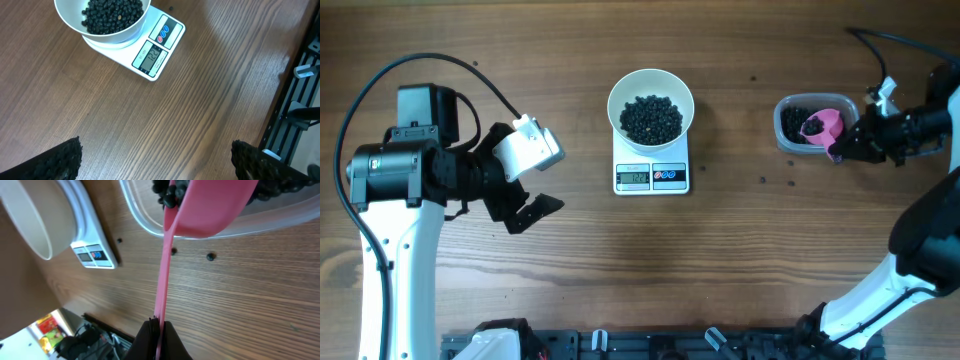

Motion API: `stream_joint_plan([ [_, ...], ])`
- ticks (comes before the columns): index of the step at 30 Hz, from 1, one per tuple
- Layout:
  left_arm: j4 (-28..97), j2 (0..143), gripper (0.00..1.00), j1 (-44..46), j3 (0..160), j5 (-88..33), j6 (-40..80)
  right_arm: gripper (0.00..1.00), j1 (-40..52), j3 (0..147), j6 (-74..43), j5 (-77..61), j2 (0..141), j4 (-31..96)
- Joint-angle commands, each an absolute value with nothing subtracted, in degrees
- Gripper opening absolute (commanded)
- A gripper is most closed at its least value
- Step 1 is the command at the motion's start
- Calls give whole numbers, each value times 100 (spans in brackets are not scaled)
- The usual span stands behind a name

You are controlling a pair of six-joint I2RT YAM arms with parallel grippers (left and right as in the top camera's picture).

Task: Scoop item into bowl and weigh 150g on scale
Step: 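Dip the pink scoop into the black beans and scoop, then carry the filled scoop left over the white bowl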

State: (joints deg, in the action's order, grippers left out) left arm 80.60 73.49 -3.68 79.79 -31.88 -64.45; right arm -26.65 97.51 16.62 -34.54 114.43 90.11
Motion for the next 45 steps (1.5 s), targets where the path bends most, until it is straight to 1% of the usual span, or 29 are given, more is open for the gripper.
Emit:
stream_joint_plan([
  [1, 8062, 7293, 100, -392, 8090, -3312, -6560, 4, -2692, 9706, 1951, -4132, 11205, 9028],
  [9, 8062, 7293, 100, -392, 8090, -3312, -6560, 5, -2628, 9706, 1946, -5094, 10753, 9155],
  [13, 8062, 7293, 100, -392, 8090, -3312, -6558, 4, -2370, 9706, 1927, -5557, 10497, 9157],
  [17, 8062, 7293, 100, -392, 8090, -3312, -6558, 5, -1979, 9706, 1732, -5690, 10324, 9113],
  [22, 8062, 7293, 100, -392, 8090, -3312, -6558, 4, -1197, 9706, 1437, -5704, 10241, 8897],
  [26, 8062, 7293, 100, -392, 8090, -3312, -6560, 4, -460, 9706, 1059, -5612, 10241, 8326],
  [31, 8062, 7293, 100, -392, 8090, -3312, -6560, 4, 517, 9706, 580, -4851, 10241, 7505],
  [34, 8062, 7293, 100, -392, 8090, -3312, -6558, 4, 1116, 9706, 508, -3979, 10241, 7166],
  [41, 8062, 7293, 100, -392, 8090, -3312, -6560, 4, 2132, 9706, 458, -1658, 10243, 6692],
  [45, 8062, 7293, 100, -392, 8090, -3312, -6558, 4, 2493, 9706, 458, -762, 10243, 6632],
])
